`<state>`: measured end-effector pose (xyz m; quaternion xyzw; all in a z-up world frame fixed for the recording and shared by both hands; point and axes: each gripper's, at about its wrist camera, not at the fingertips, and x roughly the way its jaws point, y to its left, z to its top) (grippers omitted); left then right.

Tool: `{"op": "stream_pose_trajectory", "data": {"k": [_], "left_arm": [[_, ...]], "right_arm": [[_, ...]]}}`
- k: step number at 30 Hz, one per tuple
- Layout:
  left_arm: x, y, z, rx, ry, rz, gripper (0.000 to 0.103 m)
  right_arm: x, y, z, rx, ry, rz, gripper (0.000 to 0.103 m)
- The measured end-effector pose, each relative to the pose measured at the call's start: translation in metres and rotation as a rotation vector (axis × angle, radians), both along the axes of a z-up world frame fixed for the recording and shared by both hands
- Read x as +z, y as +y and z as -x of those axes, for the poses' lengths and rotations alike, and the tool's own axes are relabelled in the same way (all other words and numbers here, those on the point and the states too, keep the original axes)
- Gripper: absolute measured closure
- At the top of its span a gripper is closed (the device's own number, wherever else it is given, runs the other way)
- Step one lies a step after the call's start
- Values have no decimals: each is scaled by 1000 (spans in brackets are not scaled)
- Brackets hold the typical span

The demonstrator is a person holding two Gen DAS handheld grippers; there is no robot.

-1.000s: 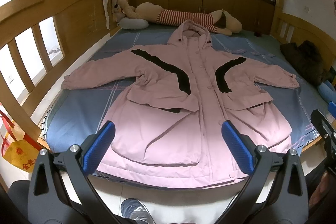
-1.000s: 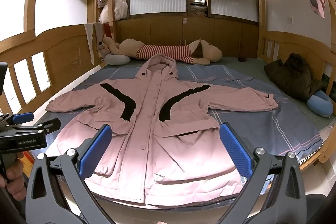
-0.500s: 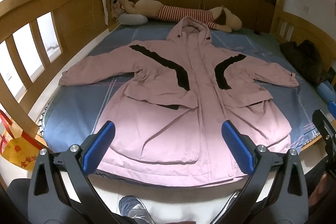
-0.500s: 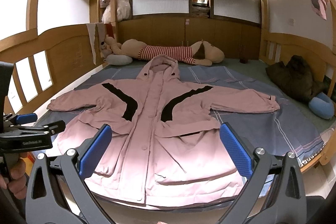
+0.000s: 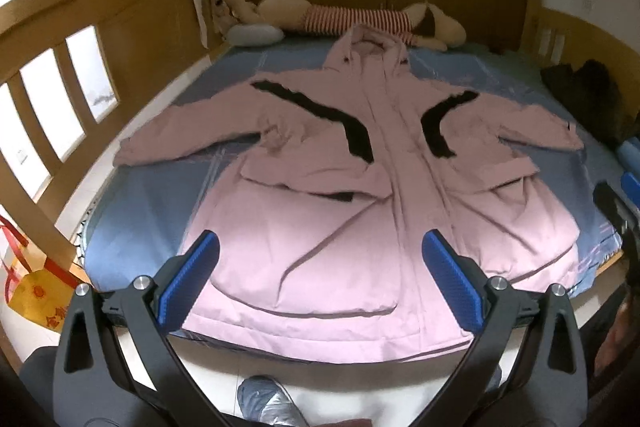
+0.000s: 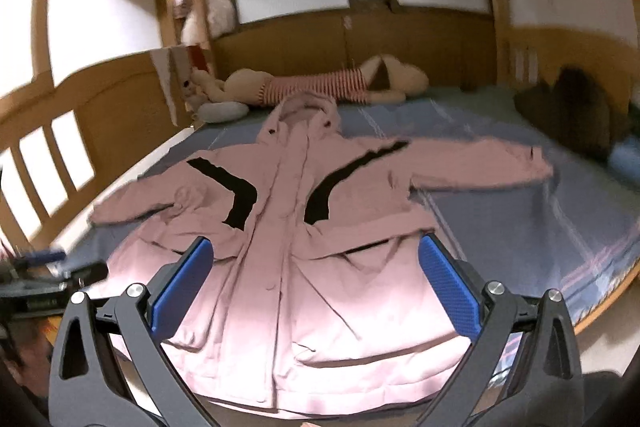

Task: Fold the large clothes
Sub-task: 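Reach the right tool to the nearest sleeve cuff and close on it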

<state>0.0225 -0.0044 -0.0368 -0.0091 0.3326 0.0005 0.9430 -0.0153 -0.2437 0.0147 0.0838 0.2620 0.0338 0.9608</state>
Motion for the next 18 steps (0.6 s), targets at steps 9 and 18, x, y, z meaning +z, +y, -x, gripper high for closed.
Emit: {"op": "stream_pose_trajectory", "data": {"k": [9, 18], "left_arm": [[-4, 43, -22, -65, 10, 284, 2], [9, 35, -75, -53, 48, 179, 2]], "right_arm": [[-1, -53, -4, -113, -27, -160, 1], [48, -123, -38, -193, 10, -260, 1]]}}
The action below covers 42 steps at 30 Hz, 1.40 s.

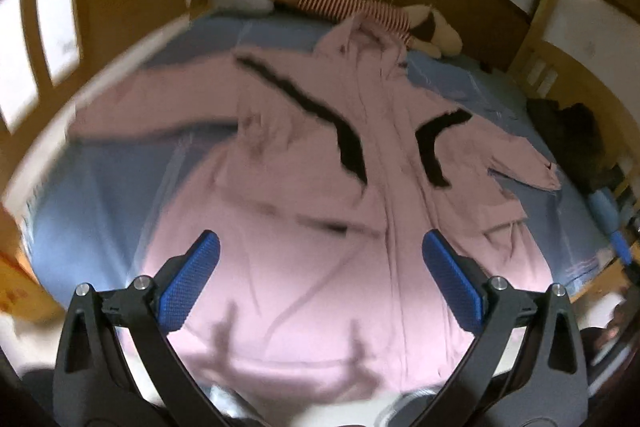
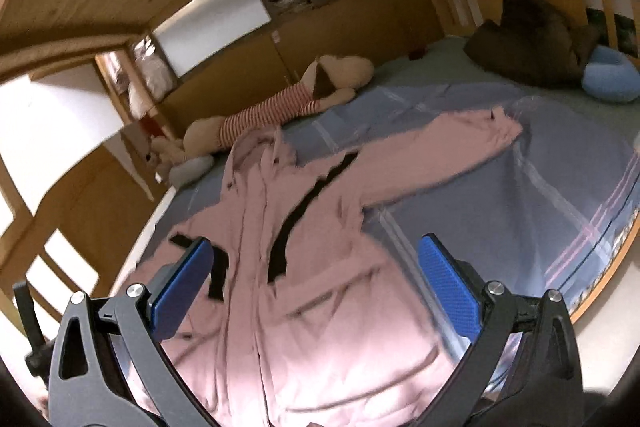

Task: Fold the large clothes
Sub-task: 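Reach the right tool to the nearest sleeve cuff and close on it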

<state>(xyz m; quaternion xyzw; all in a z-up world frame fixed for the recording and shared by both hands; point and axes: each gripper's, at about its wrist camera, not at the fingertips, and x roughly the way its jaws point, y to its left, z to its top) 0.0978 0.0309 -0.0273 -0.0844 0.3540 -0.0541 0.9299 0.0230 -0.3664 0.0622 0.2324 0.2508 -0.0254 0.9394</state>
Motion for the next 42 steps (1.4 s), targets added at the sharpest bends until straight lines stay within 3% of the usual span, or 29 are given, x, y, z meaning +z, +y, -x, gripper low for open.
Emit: {"op": "stream_pose_trajectory", "data": {"k": [3, 6, 8, 10, 13, 16, 17, 20, 23, 26, 29, 34, 42], "left_arm": [[34, -16, -14, -75, -80, -71, 2], [69, -25, -21, -128, -189, -7, 2], [79, -36, -30, -158, -190, -29, 2], [78, -51, -42, -180, -175, -105, 2], [48, -60, -59, -125, -167, -215, 2], [4, -57, -73, -58, -57, -296, 2], [-4, -58, -77, -71, -14, -290, 2], [-8, -54, -75, -56, -13, -278, 2], [-9, -53, -79, -23, 29, -286, 2], [-6, -49, -84, -46, 56, -172, 2], [-14, -52, -97, -27, 78, -189, 2], [-23, -53, -112, -24, 129, -130, 2], [-18, -58, -117, -39, 110, -124, 2]], "right_arm": [[40, -23, -16, -48, -32, -9, 1], [69, -49, -38, -74, -75, -64, 1], [72, -69, -56, -88, -88, -120, 1], [64, -90, -76, -111, -92, -174, 1], [15, -126, -91, -164, -76, -273, 1], [-37, -150, -97, -194, -5, -426, 1], [-46, -156, -101, -209, 15, -475, 1], [-64, -167, -116, -200, 37, -611, 1], [-70, -171, -130, -239, 75, -591, 1], [-79, -174, -146, -233, 99, -620, 1], [-92, -180, -158, -230, 128, -657, 1], [-107, -194, -159, -272, 150, -647, 1], [-129, -217, -162, -367, 168, -616, 1]]}}
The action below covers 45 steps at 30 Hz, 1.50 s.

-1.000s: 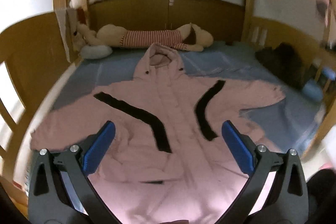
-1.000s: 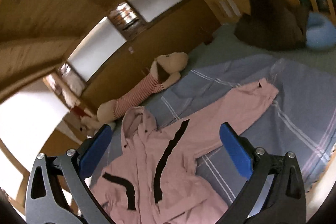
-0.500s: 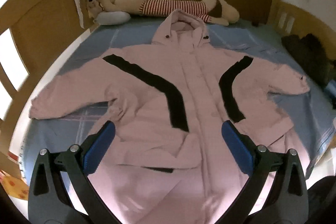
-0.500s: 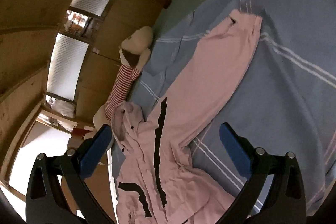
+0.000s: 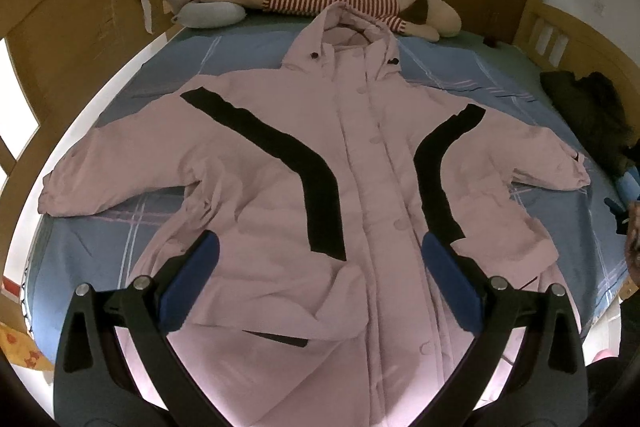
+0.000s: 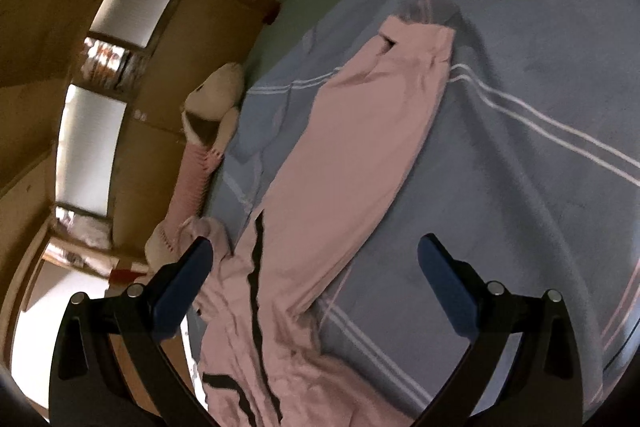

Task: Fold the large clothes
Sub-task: 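Reach the right tool to the nearest sleeve cuff and close on it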

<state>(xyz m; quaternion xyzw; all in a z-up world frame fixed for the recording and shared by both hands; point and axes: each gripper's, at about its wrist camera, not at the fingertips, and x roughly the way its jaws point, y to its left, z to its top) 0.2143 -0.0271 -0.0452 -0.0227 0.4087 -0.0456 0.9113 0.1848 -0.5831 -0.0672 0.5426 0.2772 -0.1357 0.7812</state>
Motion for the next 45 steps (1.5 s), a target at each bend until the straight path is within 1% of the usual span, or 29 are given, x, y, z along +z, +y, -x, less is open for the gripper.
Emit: {"op": "stream_pose_trajectory", "data": {"k": [6, 11, 15, 18, 22, 23, 25, 27, 34, 40, 45], "left_arm": [[-2, -2, 0, 5, 2, -27, 2], [-3, -2, -1, -5, 16, -4, 2], [-5, -2, -1, -15, 29, 0, 2], [-5, 0, -1, -23, 32, 1, 2], [-3, 6, -1, -13, 26, 11, 2], [-3, 7, -1, -10, 23, 14, 2], [-2, 9, -1, -5, 21, 18, 2], [-2, 9, -2, -5, 21, 17, 2], [-6, 6, -5, -14, 42, 8, 2], [-14, -2, -10, -28, 53, -12, 2], [-22, -8, -14, -37, 65, -30, 2]], "right_arm": [[-26, -14, -8, -34, 72, -23, 1], [-34, -20, -11, -63, 101, -11, 1], [-39, -30, -11, -84, 50, -14, 1], [-48, -42, -12, -84, 36, -22, 1], [-69, -61, -17, -83, 19, -85, 1], [-78, -67, -17, -90, 4, -119, 1], [-87, -74, -17, -94, -13, -163, 1], [-96, -80, -18, -104, -30, -179, 1], [-105, -93, -35, -93, -97, -168, 1], [-104, -98, -56, -99, -66, -108, 1], [-104, -99, -68, -123, -36, -30, 1]]}}
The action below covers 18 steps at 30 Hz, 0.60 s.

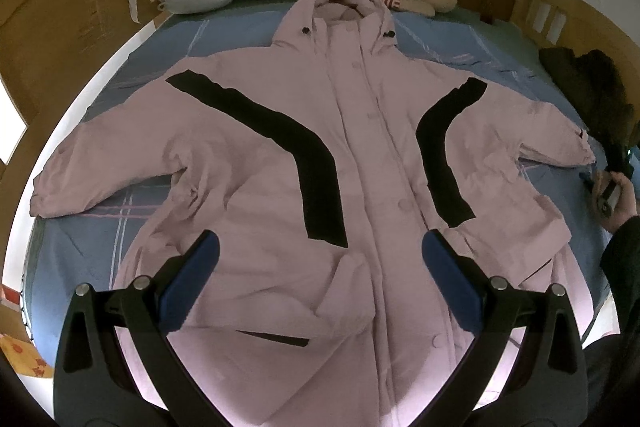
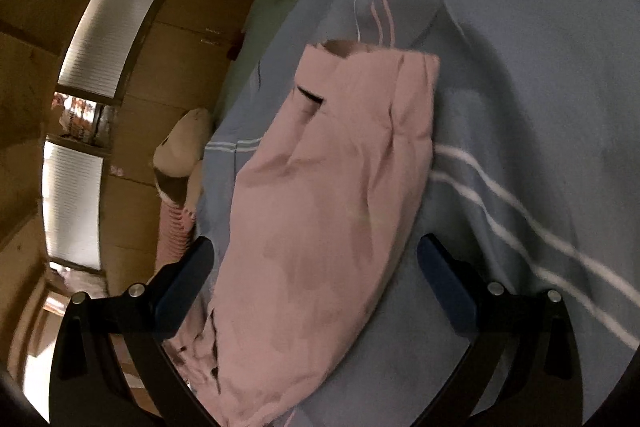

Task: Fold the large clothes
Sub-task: 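Reach the right tool to the nearest sleeve cuff and close on it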

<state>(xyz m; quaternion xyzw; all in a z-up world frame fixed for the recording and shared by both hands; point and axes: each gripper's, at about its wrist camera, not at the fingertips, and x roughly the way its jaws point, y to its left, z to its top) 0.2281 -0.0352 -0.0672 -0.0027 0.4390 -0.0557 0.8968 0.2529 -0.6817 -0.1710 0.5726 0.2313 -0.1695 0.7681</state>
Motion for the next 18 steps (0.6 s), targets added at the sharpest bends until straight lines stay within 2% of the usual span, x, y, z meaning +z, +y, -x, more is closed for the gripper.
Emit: {"op": "stream_pose_trajectory", "data": {"k": [11, 13, 14, 15, 17, 18], "left_arm": [[-13, -10, -6, -16, 29, -25, 2], [-15, -13, -7, -20, 32, -31, 2], [-16, -14, -8, -22, 35, -33, 2], [-18, -15, -9, -24, 38, -35, 2], [-20, -18, -10, -28, 44, -39, 2], [-20, -19, -10, -31, 46, -41, 2]], "right_arm": [[-2, -14, -29, -30, 7, 70, 1], [-3, -14, -31, -55, 6, 87, 7], [-4, -15, -32, -66, 18, 92, 22], [-5, -17, -33, -71, 28, 91, 46], [-18, -23, -31, -98, 46, 34, 77], [-22, -24, -32, -100, 27, 5, 79]]}}
